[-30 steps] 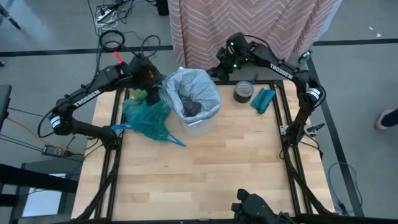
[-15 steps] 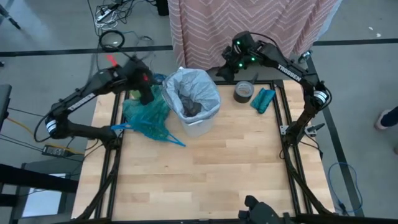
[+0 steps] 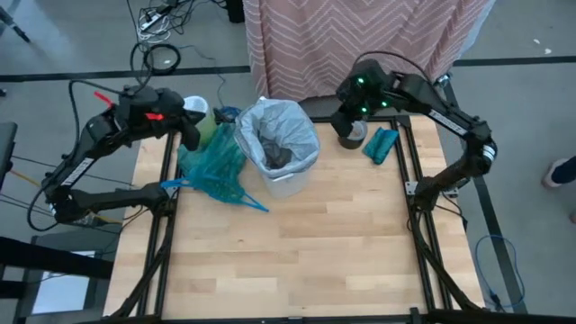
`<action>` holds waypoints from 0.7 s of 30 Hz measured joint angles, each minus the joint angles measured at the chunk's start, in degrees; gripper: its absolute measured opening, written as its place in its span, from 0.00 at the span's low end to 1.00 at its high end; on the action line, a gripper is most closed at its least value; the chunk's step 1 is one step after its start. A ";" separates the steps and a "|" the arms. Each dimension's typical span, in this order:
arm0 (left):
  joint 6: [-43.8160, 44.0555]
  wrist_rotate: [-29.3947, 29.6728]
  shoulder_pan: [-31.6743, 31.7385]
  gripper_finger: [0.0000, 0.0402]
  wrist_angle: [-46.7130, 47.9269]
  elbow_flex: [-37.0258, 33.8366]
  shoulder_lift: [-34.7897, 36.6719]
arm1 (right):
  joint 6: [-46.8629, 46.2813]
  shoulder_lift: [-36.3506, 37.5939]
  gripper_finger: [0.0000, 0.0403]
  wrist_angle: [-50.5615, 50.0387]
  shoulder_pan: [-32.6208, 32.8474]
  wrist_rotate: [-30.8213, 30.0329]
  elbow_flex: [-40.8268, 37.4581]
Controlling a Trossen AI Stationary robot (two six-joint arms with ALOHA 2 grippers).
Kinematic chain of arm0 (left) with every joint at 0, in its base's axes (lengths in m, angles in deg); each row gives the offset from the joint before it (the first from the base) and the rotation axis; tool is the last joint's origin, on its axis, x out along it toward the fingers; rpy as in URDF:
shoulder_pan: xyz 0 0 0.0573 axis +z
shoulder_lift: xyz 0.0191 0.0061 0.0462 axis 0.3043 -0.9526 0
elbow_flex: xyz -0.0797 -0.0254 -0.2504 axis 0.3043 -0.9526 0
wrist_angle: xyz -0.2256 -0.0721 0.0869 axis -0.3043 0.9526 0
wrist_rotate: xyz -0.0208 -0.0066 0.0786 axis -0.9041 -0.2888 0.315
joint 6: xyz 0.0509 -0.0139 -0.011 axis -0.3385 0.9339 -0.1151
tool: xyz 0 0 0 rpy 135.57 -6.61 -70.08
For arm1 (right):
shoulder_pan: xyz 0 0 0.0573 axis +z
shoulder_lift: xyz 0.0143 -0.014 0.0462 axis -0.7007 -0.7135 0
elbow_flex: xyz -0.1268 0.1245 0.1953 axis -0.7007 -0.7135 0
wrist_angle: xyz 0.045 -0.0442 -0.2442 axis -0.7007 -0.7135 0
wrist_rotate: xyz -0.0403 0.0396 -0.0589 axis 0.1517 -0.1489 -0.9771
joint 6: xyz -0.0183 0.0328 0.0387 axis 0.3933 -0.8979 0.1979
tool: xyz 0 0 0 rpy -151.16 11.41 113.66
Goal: Place trash/remove bag and relplace
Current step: Insert the gray trash bag into the trash bin
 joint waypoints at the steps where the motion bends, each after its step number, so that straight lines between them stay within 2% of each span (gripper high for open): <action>1: 0.46 -0.64 -0.14 0.03 -0.34 -0.30 0.33 | -1.74 1.04 0.01 0.06 1.11 -1.41 0.00; 4: 2.06 -3.33 -0.50 0.02 -2.98 -3.12 1.25 | -7.72 3.03 0.00 0.47 5.21 -5.75 0.02; 8: 6.99 -10.79 -1.66 0.01 -11.21 -9.91 3.06 | -14.19 3.92 0.00 2.19 12.43 -12.90 -3.22; 10: 9.92 -13.09 -2.35 0.01 -16.78 -13.83 4.39 | -16.73 5.23 0.00 6.01 15.48 -15.77 -7.87; 13: 14.06 -13.20 -3.10 0.01 -24.72 -18.74 7.50 | -20.45 9.47 0.00 12.08 18.22 -18.73 -16.27; 17: 18.62 -11.32 -3.23 0.00 -31.85 -23.78 12.07 | -26.20 20.30 0.00 19.63 18.58 -22.12 -28.43; 21: 23.51 -9.93 -3.84 0.00 -42.37 -29.85 15.32 | -32.60 31.26 0.00 39.39 17.93 -22.28 -44.34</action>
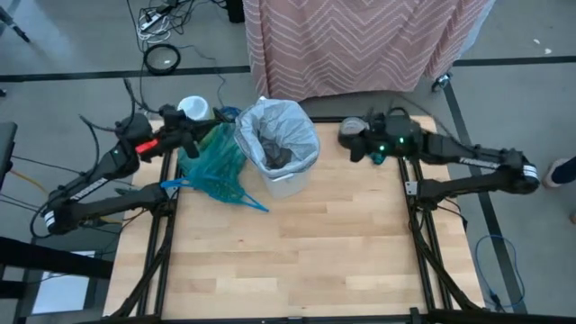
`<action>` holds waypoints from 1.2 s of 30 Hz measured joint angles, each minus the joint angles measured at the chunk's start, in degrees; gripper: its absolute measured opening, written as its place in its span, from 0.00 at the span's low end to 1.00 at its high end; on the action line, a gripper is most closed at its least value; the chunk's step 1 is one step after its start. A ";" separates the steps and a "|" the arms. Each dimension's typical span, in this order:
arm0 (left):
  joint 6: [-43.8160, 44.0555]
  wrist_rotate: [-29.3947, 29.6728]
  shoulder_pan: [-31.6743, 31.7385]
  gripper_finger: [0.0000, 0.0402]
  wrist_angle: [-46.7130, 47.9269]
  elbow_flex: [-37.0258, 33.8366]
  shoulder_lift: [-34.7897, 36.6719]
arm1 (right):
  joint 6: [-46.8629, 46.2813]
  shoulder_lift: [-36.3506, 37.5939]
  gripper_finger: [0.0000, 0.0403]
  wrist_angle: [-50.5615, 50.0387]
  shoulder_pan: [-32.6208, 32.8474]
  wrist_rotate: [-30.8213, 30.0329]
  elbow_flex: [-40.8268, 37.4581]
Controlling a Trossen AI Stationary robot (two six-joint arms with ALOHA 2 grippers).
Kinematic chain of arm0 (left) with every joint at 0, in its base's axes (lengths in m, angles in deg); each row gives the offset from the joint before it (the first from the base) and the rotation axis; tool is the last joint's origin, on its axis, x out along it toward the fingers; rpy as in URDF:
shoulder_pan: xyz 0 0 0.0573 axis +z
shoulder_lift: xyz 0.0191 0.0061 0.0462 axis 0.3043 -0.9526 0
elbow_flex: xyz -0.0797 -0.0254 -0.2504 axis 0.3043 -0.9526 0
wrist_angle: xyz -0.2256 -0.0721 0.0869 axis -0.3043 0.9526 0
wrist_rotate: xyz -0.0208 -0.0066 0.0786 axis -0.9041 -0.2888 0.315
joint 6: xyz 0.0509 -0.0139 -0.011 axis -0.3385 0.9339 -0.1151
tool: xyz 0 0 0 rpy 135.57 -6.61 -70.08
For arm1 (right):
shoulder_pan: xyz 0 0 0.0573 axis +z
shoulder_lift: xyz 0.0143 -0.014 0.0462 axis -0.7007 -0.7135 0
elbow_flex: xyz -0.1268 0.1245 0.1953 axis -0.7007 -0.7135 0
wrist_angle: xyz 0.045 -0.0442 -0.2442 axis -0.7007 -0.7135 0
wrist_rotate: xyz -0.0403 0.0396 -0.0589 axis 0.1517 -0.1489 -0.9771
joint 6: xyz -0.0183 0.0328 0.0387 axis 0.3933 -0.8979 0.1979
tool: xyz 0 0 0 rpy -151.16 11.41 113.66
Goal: Place trash/remove bag and relplace
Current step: Insert the gray trash bag into the trash bin
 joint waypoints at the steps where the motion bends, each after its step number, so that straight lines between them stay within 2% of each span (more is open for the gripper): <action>1: 1.75 -0.15 -0.54 0.00 -2.83 -1.63 0.32 | -0.79 1.36 0.00 5.58 0.04 1.12 -3.68; 4: 6.89 -0.96 -3.19 0.00 -9.78 -6.29 -0.07 | -3.68 1.79 0.00 17.42 0.70 4.14 -11.37; 8: 10.01 1.24 -7.59 0.00 -18.57 -10.05 -2.40 | -4.09 0.76 0.00 24.10 0.65 2.86 -13.73; 11: 9.96 3.15 -10.95 0.00 -19.21 -10.52 -4.28 | -2.95 -1.68 0.00 25.46 -0.26 2.22 -14.22; 16: 9.89 5.45 -18.21 0.00 -18.96 -10.84 -8.18 | -2.24 -5.84 0.00 29.63 -1.21 4.89 -14.08; 22: 9.37 14.37 -26.12 0.00 -20.10 -10.77 -10.66 | -2.28 -10.58 0.00 35.48 -1.25 9.08 -14.13; 30: 8.17 21.27 -30.84 0.00 -20.61 -10.71 -13.75 | -1.98 -10.83 0.00 35.63 -1.27 11.10 -14.15; 36: 8.14 21.79 -32.29 0.00 -23.45 -10.72 -18.51 | -2.60 -12.88 0.00 35.29 -0.51 13.32 -14.13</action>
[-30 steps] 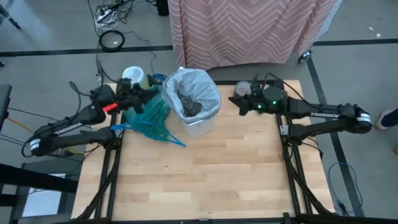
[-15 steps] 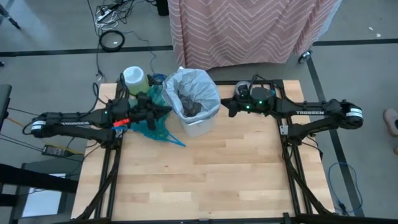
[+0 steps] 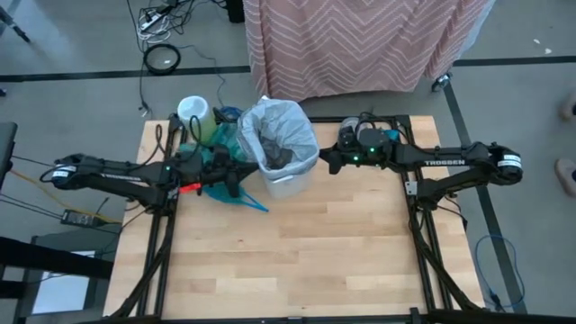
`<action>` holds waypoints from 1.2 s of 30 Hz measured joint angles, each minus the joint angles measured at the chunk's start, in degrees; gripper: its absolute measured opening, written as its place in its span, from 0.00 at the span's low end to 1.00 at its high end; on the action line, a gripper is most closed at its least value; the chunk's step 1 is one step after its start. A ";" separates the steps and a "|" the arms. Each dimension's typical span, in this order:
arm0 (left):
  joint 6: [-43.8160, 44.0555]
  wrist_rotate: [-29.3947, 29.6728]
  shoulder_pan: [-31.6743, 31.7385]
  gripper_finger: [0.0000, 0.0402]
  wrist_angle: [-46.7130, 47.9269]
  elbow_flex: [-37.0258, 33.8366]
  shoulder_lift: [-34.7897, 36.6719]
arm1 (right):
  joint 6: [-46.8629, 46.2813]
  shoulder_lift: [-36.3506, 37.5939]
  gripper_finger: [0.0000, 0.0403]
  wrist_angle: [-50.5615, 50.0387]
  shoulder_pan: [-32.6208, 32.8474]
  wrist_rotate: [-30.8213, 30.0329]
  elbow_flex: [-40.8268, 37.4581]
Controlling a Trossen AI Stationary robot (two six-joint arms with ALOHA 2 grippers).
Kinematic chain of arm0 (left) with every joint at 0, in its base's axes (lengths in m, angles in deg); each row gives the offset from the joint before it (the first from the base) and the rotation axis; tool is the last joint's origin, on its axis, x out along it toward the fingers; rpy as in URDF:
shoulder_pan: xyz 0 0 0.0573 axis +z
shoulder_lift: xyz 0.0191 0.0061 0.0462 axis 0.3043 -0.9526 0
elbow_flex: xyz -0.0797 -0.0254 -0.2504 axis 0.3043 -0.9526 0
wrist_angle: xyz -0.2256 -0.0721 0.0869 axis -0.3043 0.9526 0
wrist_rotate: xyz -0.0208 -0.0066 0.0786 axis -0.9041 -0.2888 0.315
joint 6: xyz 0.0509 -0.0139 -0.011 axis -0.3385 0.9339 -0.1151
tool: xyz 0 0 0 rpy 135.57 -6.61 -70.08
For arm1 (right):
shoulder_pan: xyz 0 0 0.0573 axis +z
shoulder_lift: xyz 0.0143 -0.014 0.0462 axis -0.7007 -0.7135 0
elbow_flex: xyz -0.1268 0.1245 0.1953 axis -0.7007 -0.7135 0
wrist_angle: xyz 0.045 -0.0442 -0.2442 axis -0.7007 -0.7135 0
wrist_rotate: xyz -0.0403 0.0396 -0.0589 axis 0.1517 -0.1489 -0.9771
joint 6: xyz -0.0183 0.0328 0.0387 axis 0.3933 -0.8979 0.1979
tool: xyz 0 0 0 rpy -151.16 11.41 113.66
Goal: Place trash/remove bag and relplace
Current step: Insert the gray trash bag into the trash bin
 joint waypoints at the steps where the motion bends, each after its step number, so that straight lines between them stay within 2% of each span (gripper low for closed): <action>1: 0.02 0.19 -0.15 0.00 -0.43 0.00 -0.72 | -0.08 -0.42 0.00 -0.10 0.18 -0.08 0.00; 16: 0.29 0.05 -3.36 0.00 -0.98 0.04 -11.20 | -0.10 -1.65 0.00 -5.05 1.15 0.80 0.00; 26: 1.59 2.31 -3.35 0.01 3.17 0.00 -12.03 | 2.35 -1.75 0.00 -10.22 1.43 3.83 0.00; 36: 1.64 3.22 -3.37 0.02 5.20 0.00 -12.31 | 1.90 -1.75 0.00 -11.37 1.31 3.01 -3.39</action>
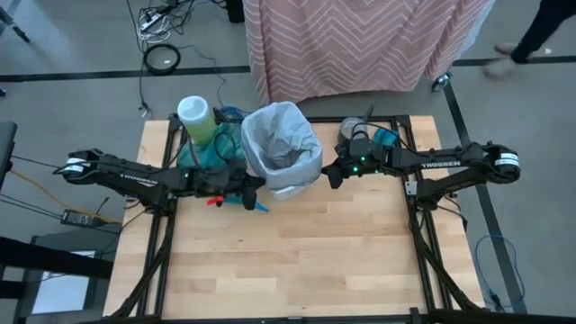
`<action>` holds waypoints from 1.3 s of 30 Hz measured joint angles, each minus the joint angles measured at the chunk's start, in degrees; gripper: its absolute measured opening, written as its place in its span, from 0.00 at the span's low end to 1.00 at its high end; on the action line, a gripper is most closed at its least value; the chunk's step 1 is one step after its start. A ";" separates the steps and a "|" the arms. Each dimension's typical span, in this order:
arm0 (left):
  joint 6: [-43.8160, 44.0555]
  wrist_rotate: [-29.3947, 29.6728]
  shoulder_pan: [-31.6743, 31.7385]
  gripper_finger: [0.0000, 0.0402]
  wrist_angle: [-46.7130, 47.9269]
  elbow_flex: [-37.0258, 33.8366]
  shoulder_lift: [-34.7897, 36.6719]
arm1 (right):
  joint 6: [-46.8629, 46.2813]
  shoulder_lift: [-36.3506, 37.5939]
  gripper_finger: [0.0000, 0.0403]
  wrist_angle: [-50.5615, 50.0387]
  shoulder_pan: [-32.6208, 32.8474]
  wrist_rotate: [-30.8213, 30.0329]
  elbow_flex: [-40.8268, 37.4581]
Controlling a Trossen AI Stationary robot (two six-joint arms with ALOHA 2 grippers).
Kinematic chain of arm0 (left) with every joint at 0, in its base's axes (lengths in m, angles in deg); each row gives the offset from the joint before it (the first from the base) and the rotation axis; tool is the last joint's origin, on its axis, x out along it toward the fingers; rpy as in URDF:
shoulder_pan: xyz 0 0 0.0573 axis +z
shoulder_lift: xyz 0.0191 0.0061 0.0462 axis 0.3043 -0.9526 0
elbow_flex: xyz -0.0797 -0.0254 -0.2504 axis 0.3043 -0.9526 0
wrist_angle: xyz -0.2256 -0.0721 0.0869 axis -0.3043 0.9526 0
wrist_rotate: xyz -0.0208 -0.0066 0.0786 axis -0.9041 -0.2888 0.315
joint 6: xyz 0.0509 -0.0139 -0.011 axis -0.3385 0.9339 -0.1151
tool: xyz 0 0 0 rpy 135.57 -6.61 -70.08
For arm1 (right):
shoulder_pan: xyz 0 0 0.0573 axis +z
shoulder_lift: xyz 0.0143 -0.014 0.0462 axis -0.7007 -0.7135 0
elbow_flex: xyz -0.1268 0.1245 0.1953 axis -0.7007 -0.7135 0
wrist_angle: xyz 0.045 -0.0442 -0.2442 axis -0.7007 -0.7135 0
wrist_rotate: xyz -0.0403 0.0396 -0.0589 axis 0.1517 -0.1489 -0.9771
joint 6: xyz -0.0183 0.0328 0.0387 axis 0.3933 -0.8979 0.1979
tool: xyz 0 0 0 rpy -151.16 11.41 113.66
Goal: Place trash/remove bag and relplace
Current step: Insert the gray trash bag into the trash bin, then return to Home Position
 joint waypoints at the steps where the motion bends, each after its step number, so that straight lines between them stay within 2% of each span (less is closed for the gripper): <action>1: -0.04 0.00 0.00 0.02 -0.78 0.00 0.04 | -0.01 0.00 0.00 -0.02 -0.01 -0.05 -0.05; 5: -0.92 -0.76 0.00 0.02 -3.42 0.00 0.10 | 0.25 0.02 0.00 0.11 -0.05 -1.22 -0.05; 11: -1.64 -6.70 0.00 0.02 -5.26 0.00 1.66 | 0.66 1.68 0.00 0.09 -0.38 -1.70 -0.05; 15: -1.61 -6.92 -0.02 0.02 -0.25 0.00 4.23 | 1.44 3.78 0.00 -0.76 -0.93 -1.70 -0.05; 22: -0.27 -6.88 -0.02 0.02 11.32 0.00 10.97 | 2.33 8.90 0.00 -8.64 -1.62 -1.06 -0.05; 27: -0.60 -4.01 -0.02 0.02 12.95 1.37 20.01 | 5.92 18.74 0.00 -9.88 -1.72 4.42 -0.06; 32: -9.69 2.24 -0.02 0.02 16.42 7.47 29.42 | 14.33 32.90 0.00 -9.72 -3.22 13.29 0.91; 36: -18.00 5.35 -0.02 0.02 20.83 12.47 34.93 | 18.80 44.32 0.00 -9.48 -3.99 11.86 2.35; 39: -20.95 7.43 -0.02 0.02 24.87 13.46 38.87 | 19.03 52.23 0.00 -10.24 -4.03 6.60 2.62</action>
